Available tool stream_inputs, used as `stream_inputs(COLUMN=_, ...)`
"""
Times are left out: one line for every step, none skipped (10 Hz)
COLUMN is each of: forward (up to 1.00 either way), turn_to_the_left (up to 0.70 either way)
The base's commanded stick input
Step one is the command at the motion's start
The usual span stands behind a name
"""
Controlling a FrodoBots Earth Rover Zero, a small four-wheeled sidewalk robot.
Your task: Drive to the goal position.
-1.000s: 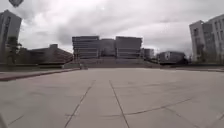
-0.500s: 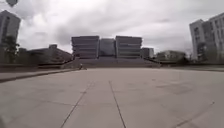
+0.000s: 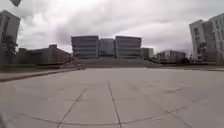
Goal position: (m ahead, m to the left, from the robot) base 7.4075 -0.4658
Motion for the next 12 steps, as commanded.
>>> stream_inputs(forward=1.00, turn_to_the_left=0.00)
stream_inputs(forward=1.00, turn_to_the_left=0.00)
stream_inputs(forward=1.00, turn_to_the_left=0.00)
stream_inputs(forward=1.00, turn_to_the_left=0.00)
stream_inputs(forward=1.00, turn_to_the_left=0.00)
stream_inputs(forward=1.00, turn_to_the_left=0.00)
stream_inputs(forward=1.00, turn_to_the_left=0.00)
stream_inputs(forward=1.00, turn_to_the_left=0.00)
stream_inputs(forward=1.00, turn_to_the_left=0.00)
stream_inputs(forward=1.00, turn_to_the_left=0.00)
stream_inputs(forward=1.00, turn_to_the_left=0.00)
stream_inputs(forward=1.00, turn_to_the_left=0.00)
